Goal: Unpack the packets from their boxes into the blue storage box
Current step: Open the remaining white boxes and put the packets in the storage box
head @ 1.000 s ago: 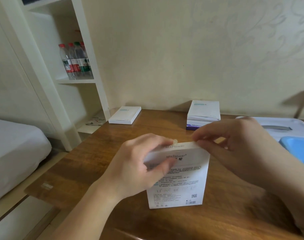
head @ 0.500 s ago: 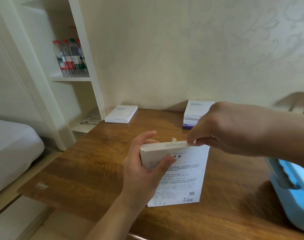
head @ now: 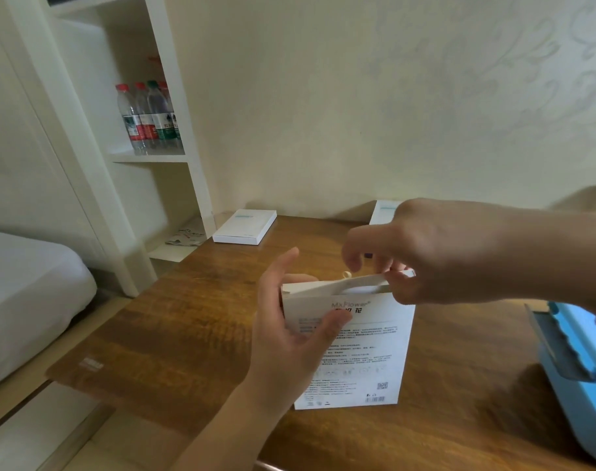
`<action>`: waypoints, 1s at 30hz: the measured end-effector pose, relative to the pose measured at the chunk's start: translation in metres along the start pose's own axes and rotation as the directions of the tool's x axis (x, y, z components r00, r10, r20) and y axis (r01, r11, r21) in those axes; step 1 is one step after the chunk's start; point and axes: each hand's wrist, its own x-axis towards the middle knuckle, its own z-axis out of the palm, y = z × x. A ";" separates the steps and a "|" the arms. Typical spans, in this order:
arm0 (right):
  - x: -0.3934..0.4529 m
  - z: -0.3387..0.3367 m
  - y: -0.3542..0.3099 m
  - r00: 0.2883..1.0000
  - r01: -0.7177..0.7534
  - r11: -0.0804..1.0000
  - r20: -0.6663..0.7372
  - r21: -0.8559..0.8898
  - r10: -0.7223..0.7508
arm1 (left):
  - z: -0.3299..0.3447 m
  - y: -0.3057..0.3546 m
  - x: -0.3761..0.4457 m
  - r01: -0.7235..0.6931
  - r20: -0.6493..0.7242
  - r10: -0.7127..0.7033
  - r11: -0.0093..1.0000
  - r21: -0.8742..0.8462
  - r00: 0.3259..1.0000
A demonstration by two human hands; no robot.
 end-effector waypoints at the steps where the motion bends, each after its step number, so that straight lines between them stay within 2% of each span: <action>1: -0.002 0.002 0.001 0.999 0.004 0.999 -0.032 0.035 -0.003 | 0.001 -0.001 0.000 -0.015 -0.003 0.015 0.999 -0.038 1.000; 3: -0.005 0.006 0.007 0.997 -0.001 0.991 -0.074 0.132 0.011 | 0.001 -0.004 0.001 -0.161 0.005 0.162 0.983 -0.088 0.987; 5: -0.010 0.012 0.016 0.994 -0.037 0.949 -0.084 0.313 0.066 | 0.000 -0.009 0.004 -0.305 0.030 0.307 0.950 -0.061 0.951; 7: -0.014 0.021 0.023 0.984 -0.090 0.856 -0.086 0.510 0.155 | -0.003 -0.013 0.007 -0.366 0.060 0.368 0.930 -0.037 0.928; 9: -0.016 0.032 0.023 0.970 -0.095 0.798 -0.125 0.595 0.209 | -0.003 -0.014 0.007 -0.430 0.105 0.428 0.903 -0.002 0.898; 11: -0.014 0.043 0.021 0.956 -0.106 0.781 -0.153 0.616 0.250 | -0.004 -0.015 0.005 -0.475 0.124 0.466 0.879 0.052 0.876; 15: -0.010 0.046 0.020 0.931 -0.170 0.749 -0.146 0.640 0.336 | -0.009 -0.008 0.003 -0.396 0.121 0.380 0.903 0.164 0.917; 18: -0.012 0.041 0.016 0.926 -0.120 0.822 -0.237 0.557 0.296 | -0.010 0.003 0.003 -0.303 0.101 0.290 0.939 0.161 0.952; 20: -0.015 0.032 0.010 0.924 -0.025 0.921 -0.342 0.389 0.169 | -0.013 0.010 0.003 -0.171 0.099 0.161 0.980 0.102 0.982; 22: -0.021 0.019 0.003 0.931 0.002 0.969 -0.355 0.248 0.088 | -0.021 0.014 0.003 -0.072 0.109 0.063 0.994 0.080 0.992; 23: -0.024 0.013 -0.001 0.939 -0.014 0.985 -0.336 0.169 0.071 | -0.025 0.016 0.002 -0.094 0.111 0.082 0.989 0.116 0.991; 26: -0.032 0.013 -0.026 0.948 -0.114 0.985 -0.311 -0.126 0.069 | -0.034 0.018 -0.004 -0.285 0.120 0.262 0.919 0.271 0.958; 28: -0.035 0.024 -0.044 0.938 -0.196 0.974 -0.311 -0.116 0.152 | -0.035 0.016 -0.011 -0.369 0.099 0.359 0.852 0.372 0.928; 30: -0.036 0.040 -0.058 0.901 -0.314 0.949 -0.304 0.038 0.311 | -0.036 0.013 -0.020 -0.426 0.107 0.423 0.798 0.426 0.900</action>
